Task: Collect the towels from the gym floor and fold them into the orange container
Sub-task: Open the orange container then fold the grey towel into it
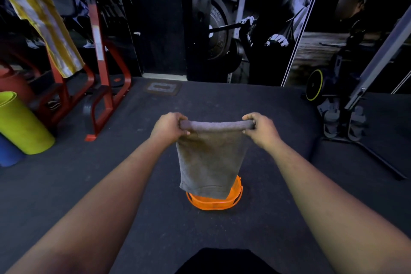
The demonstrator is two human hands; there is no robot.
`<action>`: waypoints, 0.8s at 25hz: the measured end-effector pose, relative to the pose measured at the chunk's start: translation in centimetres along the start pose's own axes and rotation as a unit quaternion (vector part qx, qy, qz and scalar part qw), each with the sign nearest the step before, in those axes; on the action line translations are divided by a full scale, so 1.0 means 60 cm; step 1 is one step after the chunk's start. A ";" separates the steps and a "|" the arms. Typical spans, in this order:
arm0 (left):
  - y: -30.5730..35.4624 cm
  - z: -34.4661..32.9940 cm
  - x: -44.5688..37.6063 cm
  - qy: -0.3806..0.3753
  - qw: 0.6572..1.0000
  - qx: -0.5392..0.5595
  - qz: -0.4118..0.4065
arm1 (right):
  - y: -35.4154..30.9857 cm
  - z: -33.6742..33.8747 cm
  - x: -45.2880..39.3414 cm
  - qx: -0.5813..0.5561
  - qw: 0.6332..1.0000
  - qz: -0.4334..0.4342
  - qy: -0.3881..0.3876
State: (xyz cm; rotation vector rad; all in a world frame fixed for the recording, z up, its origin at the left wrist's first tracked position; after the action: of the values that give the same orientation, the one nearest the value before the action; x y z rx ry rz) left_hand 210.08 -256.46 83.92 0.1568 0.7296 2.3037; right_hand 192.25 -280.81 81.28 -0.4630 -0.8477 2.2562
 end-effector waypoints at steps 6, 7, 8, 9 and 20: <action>-0.007 0.008 0.002 0.024 0.991 -0.130 0.008 | -0.002 0.006 0.006 0.094 0.994 0.052 0.031; -0.016 0.011 -0.003 0.017 0.996 -0.084 0.004 | -0.003 0.010 0.003 0.068 0.996 0.056 0.029; -0.021 0.015 -0.005 0.010 1.000 0.011 -0.006 | -0.006 0.019 0.000 0.008 0.997 0.067 0.026; -0.024 0.022 -0.001 0.005 0.989 0.145 -0.015 | -0.013 0.031 -0.001 -0.092 0.992 0.084 0.022; -0.030 0.033 0.042 -0.158 0.814 0.558 0.032 | -0.074 -0.045 0.032 -0.455 0.880 -0.076 -0.113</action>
State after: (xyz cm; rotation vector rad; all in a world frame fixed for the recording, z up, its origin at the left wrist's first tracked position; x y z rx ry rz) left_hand 209.87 -252.81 84.37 1.0654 1.8027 1.5355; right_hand 194.40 -275.78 82.15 -0.5105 -1.9987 1.6601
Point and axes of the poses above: each hand's wrist, its own x-axis away from the middle knuckle, its own z-axis out of the back of the hand, y = z × x, the point moved 1 cm from there along -x, towards the middle knuckle, and after that the axes turned 4 degrees about -z, right-handed, at the moved point
